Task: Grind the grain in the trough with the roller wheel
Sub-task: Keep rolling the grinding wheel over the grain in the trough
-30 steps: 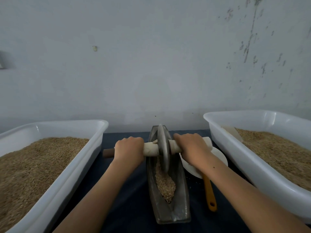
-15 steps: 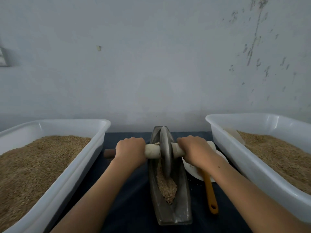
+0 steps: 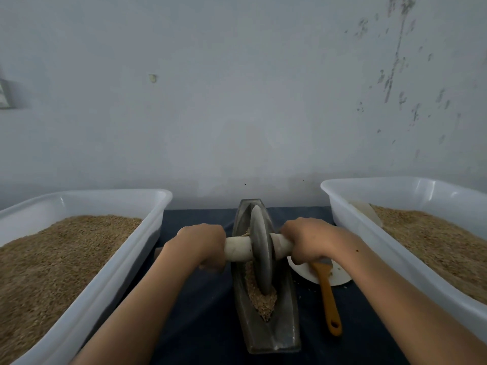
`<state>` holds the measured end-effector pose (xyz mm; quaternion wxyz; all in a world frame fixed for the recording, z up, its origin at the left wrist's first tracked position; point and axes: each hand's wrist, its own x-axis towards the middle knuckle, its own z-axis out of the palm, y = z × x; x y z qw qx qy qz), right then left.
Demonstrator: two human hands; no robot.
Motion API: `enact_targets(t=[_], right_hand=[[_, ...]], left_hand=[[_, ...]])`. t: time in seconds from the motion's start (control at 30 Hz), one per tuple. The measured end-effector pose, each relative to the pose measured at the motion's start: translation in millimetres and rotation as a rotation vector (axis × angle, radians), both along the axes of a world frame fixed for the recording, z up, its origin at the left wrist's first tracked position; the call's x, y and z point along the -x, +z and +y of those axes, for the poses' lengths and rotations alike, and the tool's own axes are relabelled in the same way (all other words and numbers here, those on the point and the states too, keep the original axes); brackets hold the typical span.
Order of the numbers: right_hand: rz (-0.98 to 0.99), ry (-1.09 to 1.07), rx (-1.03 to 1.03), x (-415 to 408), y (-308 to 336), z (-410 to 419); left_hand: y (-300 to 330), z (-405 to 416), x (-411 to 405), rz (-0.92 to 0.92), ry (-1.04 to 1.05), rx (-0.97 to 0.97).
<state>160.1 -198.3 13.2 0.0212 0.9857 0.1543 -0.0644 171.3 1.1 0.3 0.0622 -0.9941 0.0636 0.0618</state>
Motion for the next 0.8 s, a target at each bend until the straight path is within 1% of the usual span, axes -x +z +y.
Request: enact_targets(t=[0.03,0.1,0.23,0.33,0.43,0.57,0.63,0.67,0.73,0.8], right_hand=[[-0.01,-0.006,-0.002,-0.4,-0.8,0.0],[-0.068,-0.016,-0.011,-2.7,-4.8,0.4],[-0.29,-0.008,-0.058,-6.8,-17.4,2.2],[-0.38,0.005,-0.094,-5.8,-21.9,2.7],[-0.316,0.006,-0.071,-2.5,-17.8,2.7],[-0.132,0.001,0.029,-1.9,-4.9,2.6],[-0.042,0.001,0.035,-1.8,-3.3,1.8],[-0.002,-0.013,0.019,-2.3,-3.7,0.5],[0.056,-0.046,-0.022,-4.1,-4.4,-2.0],[0.042,-0.061,-0.034,-6.5,-5.5,-2.7]], left_hand=[[0.2,-1.2,0.0,-0.024,0.001,-0.007],[-1.3,-4.1,-0.3,-0.128,0.002,-0.019],[-11.5,-7.1,-0.9,-0.385,0.0,0.003],[-15.3,-7.4,0.1,-0.441,-0.004,0.031],[-12.8,-7.3,-0.3,-0.388,-0.002,-0.002],[-3.7,-3.9,0.8,-0.155,0.01,-0.007],[-1.5,-1.3,1.5,-0.042,0.0,0.014],[-0.9,-0.7,2.0,-0.015,-0.006,0.016],[0.1,-1.2,3.0,-0.033,-0.013,-0.005],[0.1,-3.5,3.7,-0.12,-0.014,-0.024]])
